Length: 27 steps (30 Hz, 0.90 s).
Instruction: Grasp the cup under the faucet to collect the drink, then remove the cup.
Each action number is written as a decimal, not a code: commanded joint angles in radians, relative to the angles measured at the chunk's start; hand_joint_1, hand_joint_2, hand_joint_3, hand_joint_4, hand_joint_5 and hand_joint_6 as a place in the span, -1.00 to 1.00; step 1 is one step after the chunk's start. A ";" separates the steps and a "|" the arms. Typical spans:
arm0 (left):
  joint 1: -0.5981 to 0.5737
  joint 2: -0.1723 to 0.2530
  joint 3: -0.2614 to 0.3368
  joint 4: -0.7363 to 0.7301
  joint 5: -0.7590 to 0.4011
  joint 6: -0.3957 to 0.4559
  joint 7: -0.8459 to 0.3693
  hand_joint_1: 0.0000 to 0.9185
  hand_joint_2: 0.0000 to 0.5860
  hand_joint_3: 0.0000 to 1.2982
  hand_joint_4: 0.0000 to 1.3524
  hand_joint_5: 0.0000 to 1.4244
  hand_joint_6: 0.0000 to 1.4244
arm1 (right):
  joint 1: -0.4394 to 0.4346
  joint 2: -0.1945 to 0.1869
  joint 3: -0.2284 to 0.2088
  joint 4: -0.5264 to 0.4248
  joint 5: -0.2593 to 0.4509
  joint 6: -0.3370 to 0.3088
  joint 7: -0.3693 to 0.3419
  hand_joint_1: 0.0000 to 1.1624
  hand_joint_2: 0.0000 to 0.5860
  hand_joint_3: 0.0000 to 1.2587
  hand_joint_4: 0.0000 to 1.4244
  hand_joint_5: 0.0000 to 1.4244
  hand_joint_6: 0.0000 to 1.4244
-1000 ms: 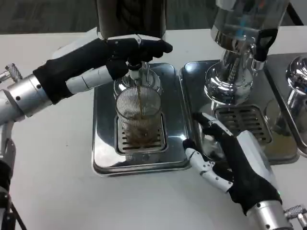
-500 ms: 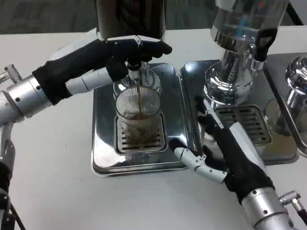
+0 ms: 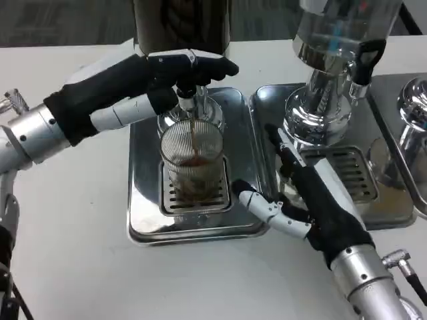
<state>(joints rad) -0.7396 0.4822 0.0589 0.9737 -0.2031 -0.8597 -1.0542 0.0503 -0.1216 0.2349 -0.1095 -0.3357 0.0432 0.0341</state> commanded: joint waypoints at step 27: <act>0.037 0.009 -0.017 -0.021 0.019 -0.007 -0.014 -1.00 -0.76 -0.57 -0.73 -0.77 -0.74 | -0.176 0.052 0.008 0.179 0.025 -0.023 -0.007 -0.08 -0.12 -1.00 -1.00 -0.98 -0.91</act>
<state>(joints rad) -0.7265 0.4914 0.0586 0.9548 -0.2037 -0.8611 -1.0529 -0.0981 -0.0783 0.2338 0.0461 -0.3176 0.0391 0.0217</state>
